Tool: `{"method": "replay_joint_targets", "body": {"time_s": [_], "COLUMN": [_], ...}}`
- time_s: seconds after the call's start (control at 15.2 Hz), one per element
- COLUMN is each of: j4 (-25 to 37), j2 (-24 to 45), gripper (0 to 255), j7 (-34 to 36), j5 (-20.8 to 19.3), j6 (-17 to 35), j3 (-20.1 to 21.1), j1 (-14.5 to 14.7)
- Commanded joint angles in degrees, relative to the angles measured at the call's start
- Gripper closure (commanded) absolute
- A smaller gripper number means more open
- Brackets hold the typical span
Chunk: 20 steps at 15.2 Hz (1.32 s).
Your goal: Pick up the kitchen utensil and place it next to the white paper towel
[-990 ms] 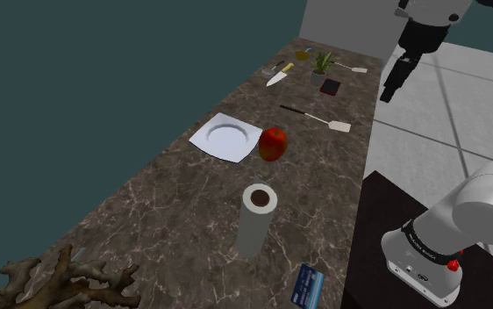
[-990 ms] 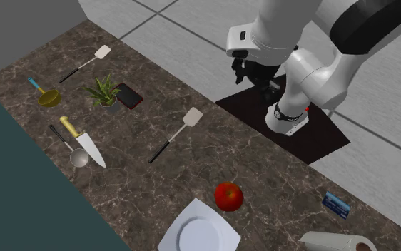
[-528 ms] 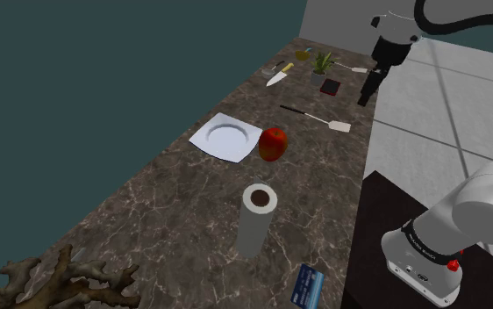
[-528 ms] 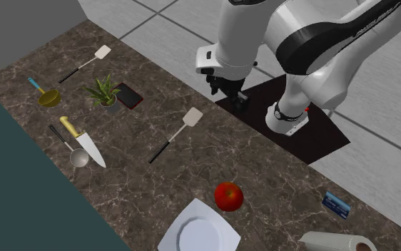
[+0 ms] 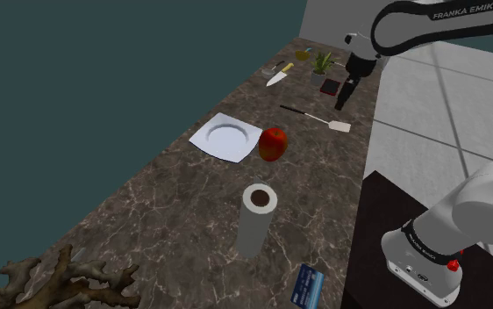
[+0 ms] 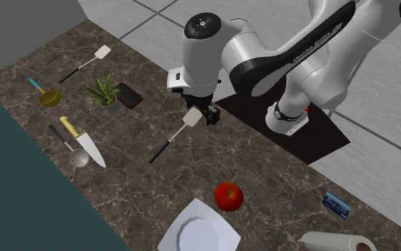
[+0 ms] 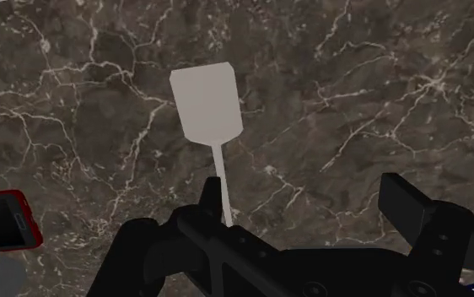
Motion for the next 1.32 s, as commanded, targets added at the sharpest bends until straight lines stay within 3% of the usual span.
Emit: {"method": "replay_joint_targets", "body": {"time_s": [0.0,0.53,0.99,1.25], "j4": [0.98,8.83,7.07,6.95], "j2": [3.95,20.9,24.38,24.69], "gripper": [0,0,0,0], "j7": [-2.33,-11.97,-12.64,-12.7], "j5": [0.54,5.5,6.46,6.55], "j6": [3.52,13.86,19.05,19.47], "j3": [-1.04,-3.6,-3.45,-3.43], "j1": [0.14,0.54,0.56,0.57]}}
